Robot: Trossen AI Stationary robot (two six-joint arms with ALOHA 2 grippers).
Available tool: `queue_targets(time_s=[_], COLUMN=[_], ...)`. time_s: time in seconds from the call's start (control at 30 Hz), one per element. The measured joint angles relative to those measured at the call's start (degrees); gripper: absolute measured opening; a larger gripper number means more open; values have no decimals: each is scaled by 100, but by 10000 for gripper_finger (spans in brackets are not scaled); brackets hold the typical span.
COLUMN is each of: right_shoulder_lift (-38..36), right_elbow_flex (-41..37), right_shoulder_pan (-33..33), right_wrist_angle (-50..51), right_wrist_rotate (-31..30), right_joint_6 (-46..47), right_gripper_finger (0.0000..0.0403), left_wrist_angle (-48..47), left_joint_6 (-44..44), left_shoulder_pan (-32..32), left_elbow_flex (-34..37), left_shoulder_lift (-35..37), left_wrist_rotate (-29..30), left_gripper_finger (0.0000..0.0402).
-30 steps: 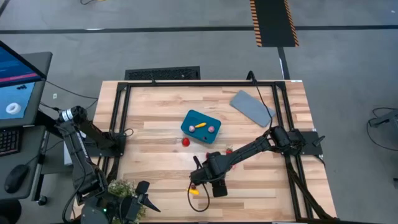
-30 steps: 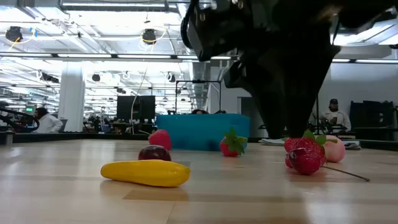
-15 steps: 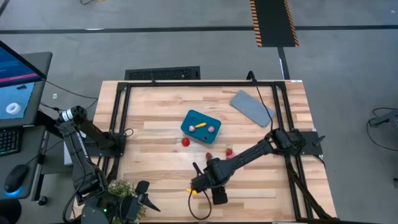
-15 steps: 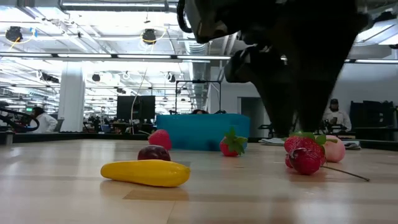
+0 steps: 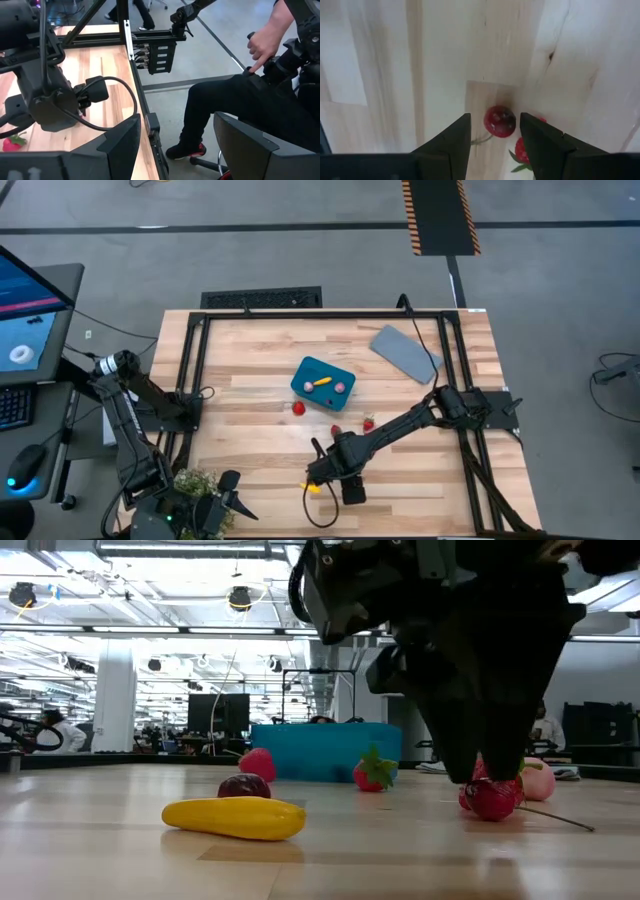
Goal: Pick and placing Produce into tupperware
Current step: Put the red cherry into the blue bin
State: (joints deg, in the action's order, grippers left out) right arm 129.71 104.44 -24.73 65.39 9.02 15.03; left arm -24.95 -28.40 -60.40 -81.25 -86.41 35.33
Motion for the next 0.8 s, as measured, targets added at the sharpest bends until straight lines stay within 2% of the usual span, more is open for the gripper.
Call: queue_targets(time_s=[0.8], right_shoulder_lift=[-7], right_elbow_flex=[-372], right_shoulder_pan=[-26], right_wrist_angle=[-218], right_wrist_rotate=[146], right_joint_6=[149], right_gripper_finger=[191], left_wrist_angle=[0], left_joint_6=[2], left_shoulder_pan=[0], left_elbow_flex=[0], left_shoulder_lift=[0], left_wrist_rotate=[2], left_gripper_finger=[240])
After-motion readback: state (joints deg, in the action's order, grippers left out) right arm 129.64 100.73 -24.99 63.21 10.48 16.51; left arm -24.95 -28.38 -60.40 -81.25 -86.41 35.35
